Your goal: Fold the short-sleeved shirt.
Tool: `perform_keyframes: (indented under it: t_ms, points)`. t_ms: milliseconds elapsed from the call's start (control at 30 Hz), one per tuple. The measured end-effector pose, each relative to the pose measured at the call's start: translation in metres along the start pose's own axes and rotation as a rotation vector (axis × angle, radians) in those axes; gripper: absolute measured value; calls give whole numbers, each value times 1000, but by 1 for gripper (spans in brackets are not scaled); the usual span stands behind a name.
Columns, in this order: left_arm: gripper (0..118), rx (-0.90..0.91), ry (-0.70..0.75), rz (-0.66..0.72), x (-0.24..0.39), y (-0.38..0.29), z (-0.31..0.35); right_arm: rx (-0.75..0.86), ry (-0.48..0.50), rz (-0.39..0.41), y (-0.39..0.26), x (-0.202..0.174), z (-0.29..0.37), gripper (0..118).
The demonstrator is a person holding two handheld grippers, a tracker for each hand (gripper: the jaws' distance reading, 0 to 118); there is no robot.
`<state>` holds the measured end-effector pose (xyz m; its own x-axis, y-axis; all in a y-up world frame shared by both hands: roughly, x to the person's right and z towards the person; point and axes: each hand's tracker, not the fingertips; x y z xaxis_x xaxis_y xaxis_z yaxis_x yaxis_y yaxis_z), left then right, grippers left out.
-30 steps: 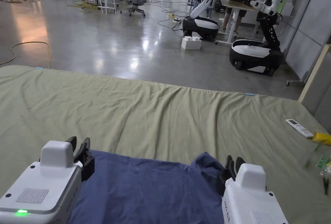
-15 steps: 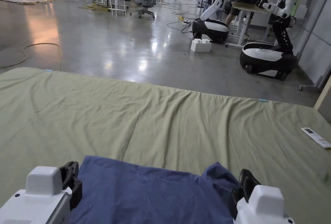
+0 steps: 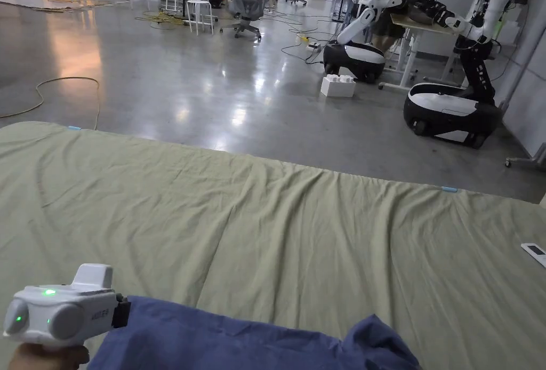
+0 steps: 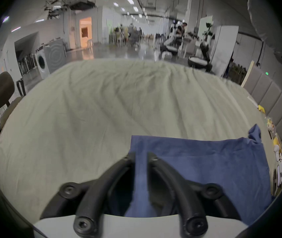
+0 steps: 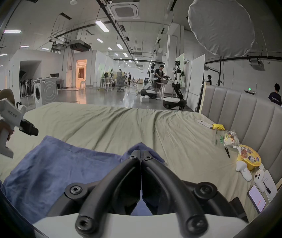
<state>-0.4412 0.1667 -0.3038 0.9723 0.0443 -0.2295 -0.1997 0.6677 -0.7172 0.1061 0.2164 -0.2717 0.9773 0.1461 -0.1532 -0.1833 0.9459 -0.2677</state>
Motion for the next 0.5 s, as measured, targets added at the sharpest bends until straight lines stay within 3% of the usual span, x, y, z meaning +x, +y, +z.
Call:
perform_keyframes:
  t_ms: [33, 67, 100, 267, 333, 500]
  points:
    - [54, -20, -14, -12, -2, 8, -11, -16, -1, -2, -3, 2, -3, 1]
    - [67, -42, -38, -16, -5, 15, -24, -41, 4, -14, -7, 4, -6, 1]
    - [74, -73, -60, -13, -6, 19, -32, -52, -8, -12, -9, 5, -8, 1]
    - [76, -132, -93, 114, -2, 20, -63, -86, -22, 2, -23, 15, -11, 1]
    - [76, -171, -10, 89, 5, 23, -64, -102, -29, 8, -28, 19, -12, 1]
    - [68, -154, 29, -56, 25, 21, -53, -152, -53, -10, -39, 28, -14, 1]
